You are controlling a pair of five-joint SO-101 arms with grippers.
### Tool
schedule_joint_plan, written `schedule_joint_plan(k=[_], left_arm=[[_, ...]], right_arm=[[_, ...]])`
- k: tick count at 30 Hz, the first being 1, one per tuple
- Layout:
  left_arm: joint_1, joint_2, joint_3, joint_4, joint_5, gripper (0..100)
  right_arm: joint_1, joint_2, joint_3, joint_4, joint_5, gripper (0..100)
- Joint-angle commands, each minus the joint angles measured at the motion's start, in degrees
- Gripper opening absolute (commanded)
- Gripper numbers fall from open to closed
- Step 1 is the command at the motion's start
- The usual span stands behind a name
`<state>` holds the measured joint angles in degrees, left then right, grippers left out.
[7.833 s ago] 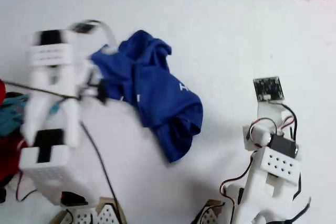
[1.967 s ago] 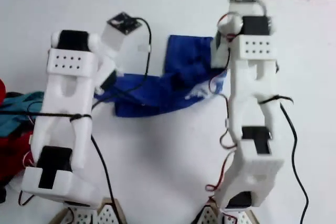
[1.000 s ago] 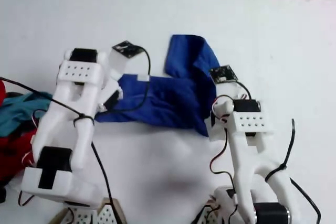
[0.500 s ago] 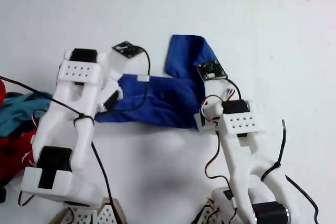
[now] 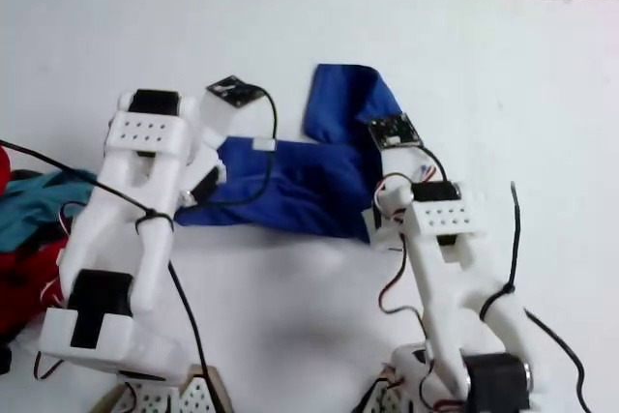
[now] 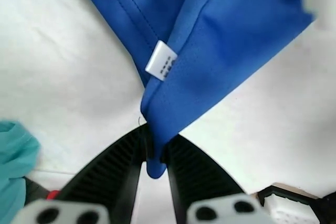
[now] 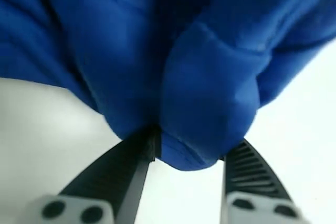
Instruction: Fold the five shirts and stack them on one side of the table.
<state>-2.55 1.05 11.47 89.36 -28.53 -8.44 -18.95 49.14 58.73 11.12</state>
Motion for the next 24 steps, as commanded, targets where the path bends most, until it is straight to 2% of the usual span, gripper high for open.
schedule_joint_plan(k=[1,6,15,19,24], left_arm=[[0.09,-2.64,-0.31,0.0,0.18,2],[0.09,-2.64,-0.31,-0.09,0.09,2],[0.09,-2.64,-0.92,-0.35,0.35,2],[0.18,-2.64,-2.95,-0.18,0.44,2],[0.35,-2.73,-4.35,0.0,0.44,2]], right_arm=[[1.71,2.15,-2.2,-0.66,-0.26,17.6],[3.38,2.15,-5.1,0.04,-0.26,1.4],[8.84,-3.3,-15.12,9.98,0.26,1.9],[8.66,-10.59,-19.69,15.69,0.26,2.0],[8.57,-16.75,-21.63,16.13,0.35,2.0]])
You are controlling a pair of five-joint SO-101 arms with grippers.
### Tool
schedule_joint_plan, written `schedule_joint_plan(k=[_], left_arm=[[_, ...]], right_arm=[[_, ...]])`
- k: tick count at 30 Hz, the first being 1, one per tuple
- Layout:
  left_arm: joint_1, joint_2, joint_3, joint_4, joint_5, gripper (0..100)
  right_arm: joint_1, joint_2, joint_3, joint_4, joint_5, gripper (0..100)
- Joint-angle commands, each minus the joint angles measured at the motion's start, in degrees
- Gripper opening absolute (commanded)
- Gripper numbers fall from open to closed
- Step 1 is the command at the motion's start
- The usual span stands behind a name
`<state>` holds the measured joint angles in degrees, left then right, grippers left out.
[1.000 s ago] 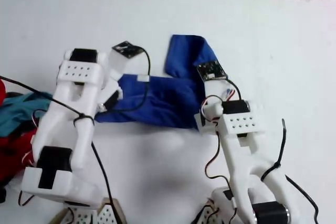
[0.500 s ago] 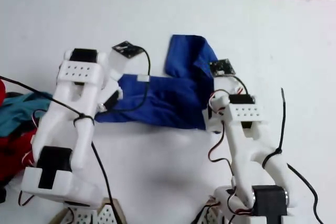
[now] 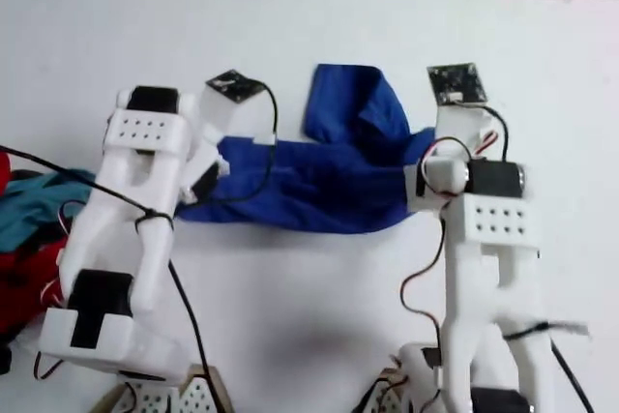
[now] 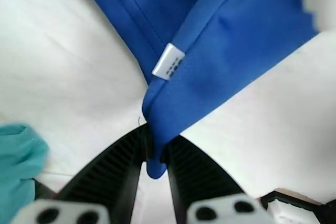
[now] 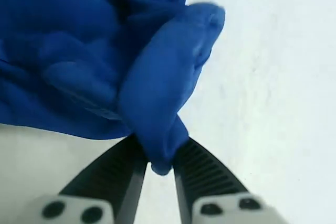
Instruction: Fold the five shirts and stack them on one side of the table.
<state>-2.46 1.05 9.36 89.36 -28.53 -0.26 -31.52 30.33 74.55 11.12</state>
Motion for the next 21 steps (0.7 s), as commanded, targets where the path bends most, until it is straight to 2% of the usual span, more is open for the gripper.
schedule_joint_plan(k=[1,6,11,21], left_arm=[[0.35,-2.73,-2.24,0.0,0.44,2],[0.0,-3.69,-2.24,0.09,0.44,2],[0.0,-13.8,-3.82,0.0,0.44,2],[0.0,-37.19,-8.84,-0.35,0.09,2]], right_arm=[[0.4,-4.53,-2.73,-0.48,0.26,2.0],[0.48,-5.14,-3.34,-5.76,0.18,1.9],[0.4,-4.53,-11.78,-8.84,-0.26,1.9],[0.4,-5.14,-34.11,-2.33,0.18,1.9]])
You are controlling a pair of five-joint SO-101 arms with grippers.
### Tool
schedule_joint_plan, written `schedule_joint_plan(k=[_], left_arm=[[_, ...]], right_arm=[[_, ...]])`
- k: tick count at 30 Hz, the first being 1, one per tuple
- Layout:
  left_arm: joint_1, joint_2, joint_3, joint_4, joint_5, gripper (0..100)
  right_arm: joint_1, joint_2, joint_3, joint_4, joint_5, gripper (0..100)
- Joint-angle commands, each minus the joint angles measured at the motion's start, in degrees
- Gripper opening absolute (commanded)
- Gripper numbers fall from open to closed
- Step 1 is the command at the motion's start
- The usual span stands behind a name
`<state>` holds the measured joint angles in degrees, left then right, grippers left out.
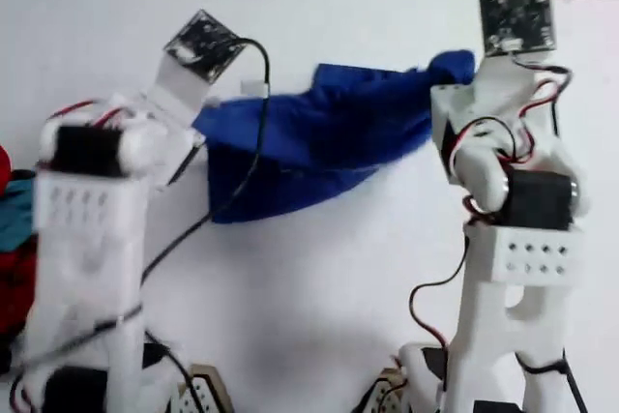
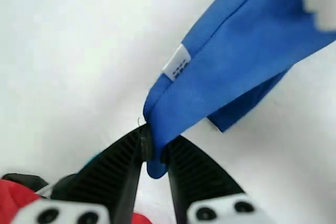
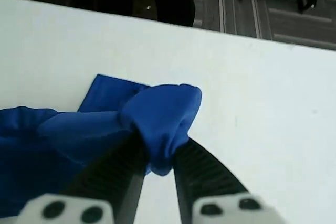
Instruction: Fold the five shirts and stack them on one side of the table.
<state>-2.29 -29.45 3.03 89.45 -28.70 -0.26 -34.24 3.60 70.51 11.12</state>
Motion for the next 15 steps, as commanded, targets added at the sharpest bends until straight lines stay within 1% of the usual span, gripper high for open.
schedule_joint_plan(k=[1,10,15], left_arm=[[-0.18,-8.53,-2.77,-0.53,0.26,2],[-0.18,-21.98,-7.16,-0.62,0.18,2],[-0.18,-25.76,-7.25,-3.6,0.26,2]], right_arm=[[0.4,-2.42,-10.02,2.68,0.18,1.9],[0.4,-2.42,-33.41,10.59,-0.35,1.9],[0.48,-2.42,-40.79,14.37,-4.84,1.9]])
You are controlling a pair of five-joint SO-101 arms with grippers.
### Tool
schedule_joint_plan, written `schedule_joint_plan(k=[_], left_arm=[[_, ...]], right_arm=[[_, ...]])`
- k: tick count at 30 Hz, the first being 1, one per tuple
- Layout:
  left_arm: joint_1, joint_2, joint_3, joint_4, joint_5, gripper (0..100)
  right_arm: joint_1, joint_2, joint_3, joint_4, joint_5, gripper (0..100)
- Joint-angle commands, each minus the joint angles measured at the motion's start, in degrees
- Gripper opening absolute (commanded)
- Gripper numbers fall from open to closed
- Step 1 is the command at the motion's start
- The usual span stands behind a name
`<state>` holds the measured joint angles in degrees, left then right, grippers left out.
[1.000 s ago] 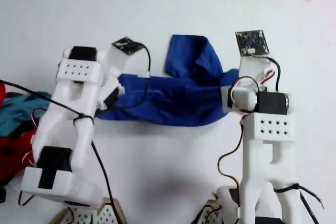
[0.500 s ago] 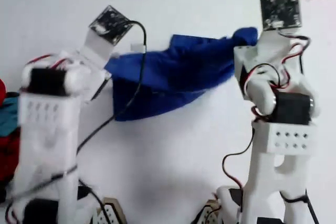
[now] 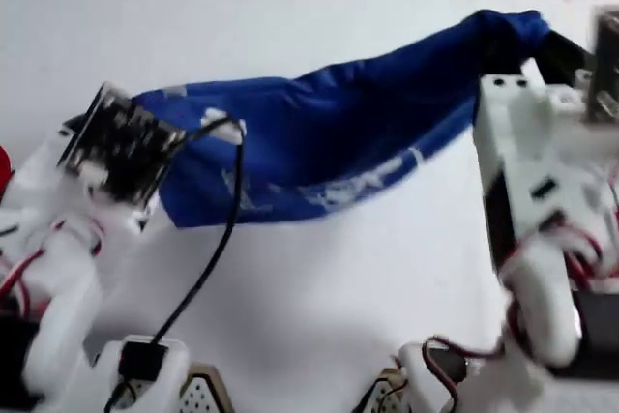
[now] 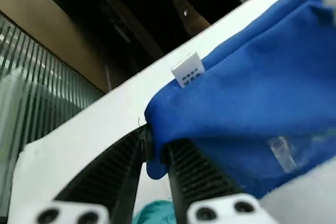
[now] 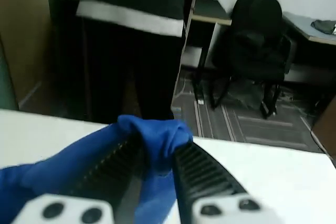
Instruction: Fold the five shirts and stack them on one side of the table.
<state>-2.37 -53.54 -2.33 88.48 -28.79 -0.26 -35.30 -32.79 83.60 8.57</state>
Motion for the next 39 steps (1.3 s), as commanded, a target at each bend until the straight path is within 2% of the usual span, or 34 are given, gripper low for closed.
schedule_joint_plan(k=[1,5,12,16,23,39], left_arm=[[-0.09,-2.2,-1.89,-3.25,0.35,2],[-0.09,-3.25,-1.89,-4.92,0.62,2],[-0.09,-3.34,-2.95,-9.49,1.93,2],[-0.09,-3.34,-7.96,-9.32,5.19,2],[-0.09,-3.34,-13.05,-8.09,5.19,2],[-0.09,-3.43,-13.14,-6.42,5.27,2]], right_arm=[[0.57,-1.36,-5.01,1.8,-3.34,1.9],[0.75,-1.1,-5.1,4.18,-6.95,1.9],[0.84,-1.36,-2.29,5.58,-7.47,1.9],[2.77,-2.33,-3.96,5.67,-7.38,1.9],[6.73,-9.45,-6.68,5.67,-7.03,1.9],[6.81,-12.18,-6.59,8.22,-7.56,1.9]])
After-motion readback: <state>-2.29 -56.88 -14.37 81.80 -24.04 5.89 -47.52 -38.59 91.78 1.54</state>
